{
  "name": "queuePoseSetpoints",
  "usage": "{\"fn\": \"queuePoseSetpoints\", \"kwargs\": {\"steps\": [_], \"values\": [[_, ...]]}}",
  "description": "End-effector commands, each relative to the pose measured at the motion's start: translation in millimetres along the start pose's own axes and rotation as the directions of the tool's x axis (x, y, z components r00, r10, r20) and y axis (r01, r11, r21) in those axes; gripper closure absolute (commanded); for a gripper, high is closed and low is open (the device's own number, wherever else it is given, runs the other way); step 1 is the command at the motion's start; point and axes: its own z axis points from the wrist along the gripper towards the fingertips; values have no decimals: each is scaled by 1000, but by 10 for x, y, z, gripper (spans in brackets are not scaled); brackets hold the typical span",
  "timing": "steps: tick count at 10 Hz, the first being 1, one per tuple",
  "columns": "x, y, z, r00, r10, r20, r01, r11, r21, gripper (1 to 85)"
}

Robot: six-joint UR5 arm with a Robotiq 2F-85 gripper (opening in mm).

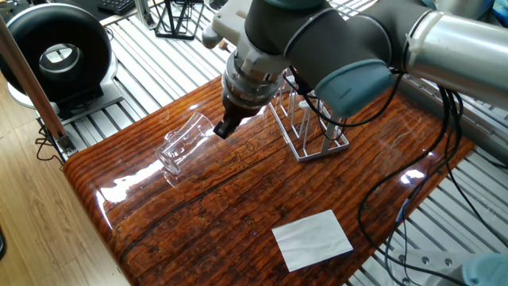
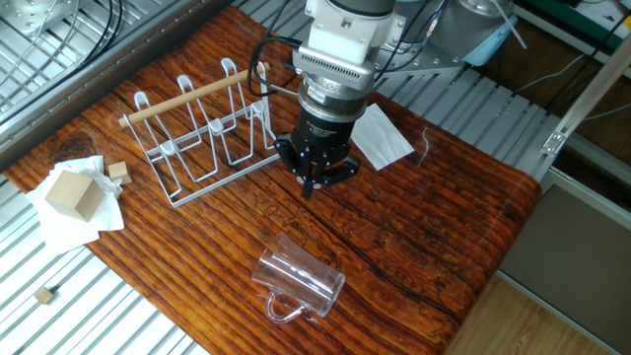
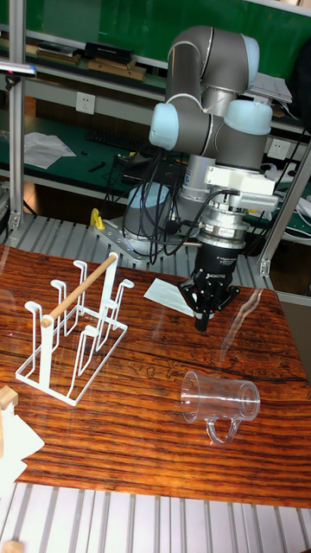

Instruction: Put the cup on the cup rack

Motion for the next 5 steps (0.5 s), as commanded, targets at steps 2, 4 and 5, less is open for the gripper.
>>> {"fn": "queuePoseSetpoints", "kwargs": {"steps": [2, 4, 5], "values": [[-60, -18, -138, 999, -3, -45, 4, 1000, 10, 847], [-225, 7, -311, 995, -6, -103, 8, 1000, 23, 847], [-302, 9, -358, 993, -8, -119, 11, 1000, 28, 847]]}}
